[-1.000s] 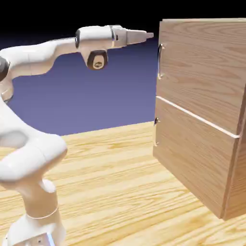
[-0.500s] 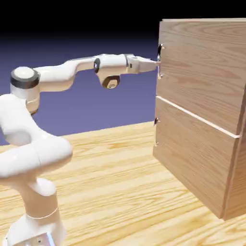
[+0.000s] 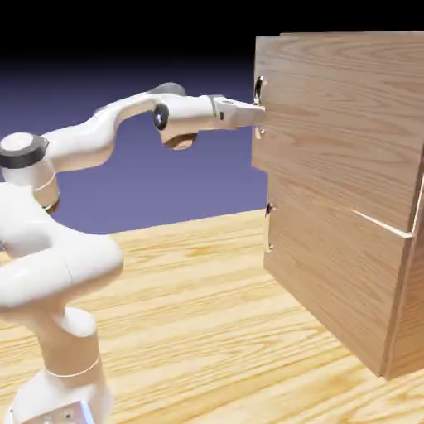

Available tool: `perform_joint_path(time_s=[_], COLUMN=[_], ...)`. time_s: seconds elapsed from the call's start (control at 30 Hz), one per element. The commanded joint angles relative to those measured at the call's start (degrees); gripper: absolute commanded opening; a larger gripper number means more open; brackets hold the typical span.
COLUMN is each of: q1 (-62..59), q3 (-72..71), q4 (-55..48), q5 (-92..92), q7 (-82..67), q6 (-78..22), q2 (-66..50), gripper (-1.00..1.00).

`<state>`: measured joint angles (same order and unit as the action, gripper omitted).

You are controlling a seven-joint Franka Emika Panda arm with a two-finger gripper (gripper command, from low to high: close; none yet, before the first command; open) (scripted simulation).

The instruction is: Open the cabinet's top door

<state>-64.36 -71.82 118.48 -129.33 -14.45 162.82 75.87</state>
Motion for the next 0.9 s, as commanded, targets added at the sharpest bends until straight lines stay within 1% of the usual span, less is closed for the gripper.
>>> perform_joint_path(time_s=[0.0,0.23,0.43,0.63,0.87], q1=[1.7,13.8,24.8,34.9,40.9], q3=[1.1,8.7,16.9,28.7,43.3], q4=[2.1,16.6,29.1,40.7,48.9], q5=[-1.1,-4.9,-3.0,4.5,16.6], q7=[-1.4,-9.2,-14.1,-17.3,-18.8], q6=[-1.6,-12.4,-21.7,-31.5,-40.8], q2=[0.5,3.3,5.4,8.8,13.0], gripper=[-1.00,-1.00,-1.00,-1.00,-1.00])
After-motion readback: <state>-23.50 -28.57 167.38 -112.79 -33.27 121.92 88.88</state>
